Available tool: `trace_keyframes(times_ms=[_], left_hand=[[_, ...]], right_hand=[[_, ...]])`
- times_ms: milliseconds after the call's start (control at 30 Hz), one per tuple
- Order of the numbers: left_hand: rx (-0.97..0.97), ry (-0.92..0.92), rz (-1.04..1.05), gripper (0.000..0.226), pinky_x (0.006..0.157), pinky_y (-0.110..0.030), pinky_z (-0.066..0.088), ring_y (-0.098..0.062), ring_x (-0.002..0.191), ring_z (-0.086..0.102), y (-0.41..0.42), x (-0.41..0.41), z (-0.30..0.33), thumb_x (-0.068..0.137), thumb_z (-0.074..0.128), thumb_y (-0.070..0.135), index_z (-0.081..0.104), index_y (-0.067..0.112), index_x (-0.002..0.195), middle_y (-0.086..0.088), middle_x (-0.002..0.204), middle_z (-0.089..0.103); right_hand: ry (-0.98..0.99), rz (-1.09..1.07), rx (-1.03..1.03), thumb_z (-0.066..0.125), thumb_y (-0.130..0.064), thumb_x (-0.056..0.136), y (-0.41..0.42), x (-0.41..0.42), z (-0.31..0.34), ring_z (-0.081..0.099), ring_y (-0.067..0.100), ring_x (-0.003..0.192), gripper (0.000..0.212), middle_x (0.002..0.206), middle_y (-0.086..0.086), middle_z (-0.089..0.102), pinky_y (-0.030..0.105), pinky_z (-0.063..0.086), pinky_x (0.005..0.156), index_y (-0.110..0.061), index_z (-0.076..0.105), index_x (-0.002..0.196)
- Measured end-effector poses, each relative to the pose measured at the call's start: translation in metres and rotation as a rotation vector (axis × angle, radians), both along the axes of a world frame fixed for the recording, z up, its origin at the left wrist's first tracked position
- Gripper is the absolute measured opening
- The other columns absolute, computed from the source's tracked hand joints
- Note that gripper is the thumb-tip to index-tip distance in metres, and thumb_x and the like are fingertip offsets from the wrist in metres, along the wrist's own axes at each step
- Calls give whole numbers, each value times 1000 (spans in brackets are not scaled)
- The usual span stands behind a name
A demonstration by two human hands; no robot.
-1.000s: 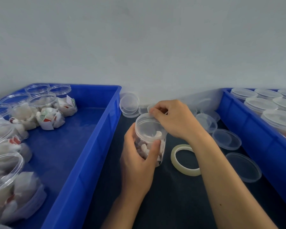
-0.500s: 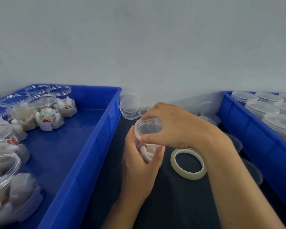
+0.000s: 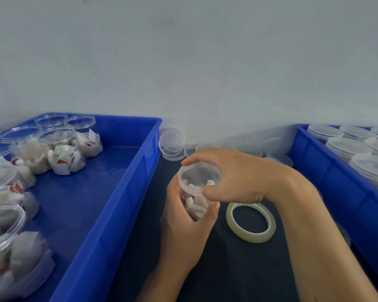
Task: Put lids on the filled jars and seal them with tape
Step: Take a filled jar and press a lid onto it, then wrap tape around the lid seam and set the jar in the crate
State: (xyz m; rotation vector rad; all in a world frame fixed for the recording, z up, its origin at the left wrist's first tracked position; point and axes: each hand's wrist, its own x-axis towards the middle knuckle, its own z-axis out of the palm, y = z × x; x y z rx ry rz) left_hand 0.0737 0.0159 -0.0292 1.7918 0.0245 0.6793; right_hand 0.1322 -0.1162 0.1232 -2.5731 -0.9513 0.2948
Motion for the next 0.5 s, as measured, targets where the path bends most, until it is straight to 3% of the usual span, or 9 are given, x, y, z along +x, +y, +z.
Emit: trace_keyframes(times_ms=[67,167,267,367,500], left_hand=[[5,4,1,80,85,-19,57,3,122,64,0,0,0,82,88,44,41,53,147,27,137,62],[8,4,-6,79,86,-14,55,2,120,65,1,0,-1,83,88,41,42,49,146,24,133,64],[15,8,-17,74,86,-14,52,-2,116,67,0,0,-2,83,89,39,46,42,143,20,127,67],[4,-1,-29,76,88,-13,53,0,118,66,0,0,0,84,89,37,45,44,146,21,129,67],[-7,-8,-29,75,84,-16,56,-4,116,68,-1,-1,0,83,90,38,45,50,142,21,129,67]], right_hand=[[-19,-21,-7,67,-38,86,1,-2,2,48,-4,122,61,138,-34,48,22,42,93,-56,48,140],[-125,-143,-51,66,-67,85,8,-8,1,52,8,123,62,135,-21,50,32,43,91,-49,48,142],[-321,-322,-202,45,-89,83,17,-14,-3,58,22,126,77,136,-11,60,41,40,86,-41,50,143],[-318,-362,-153,31,-90,87,20,-20,0,58,24,128,78,137,-10,63,41,35,84,-37,50,141],[-246,-182,-128,49,-67,93,13,-30,13,38,18,143,74,154,-12,43,38,33,91,-44,21,157]])
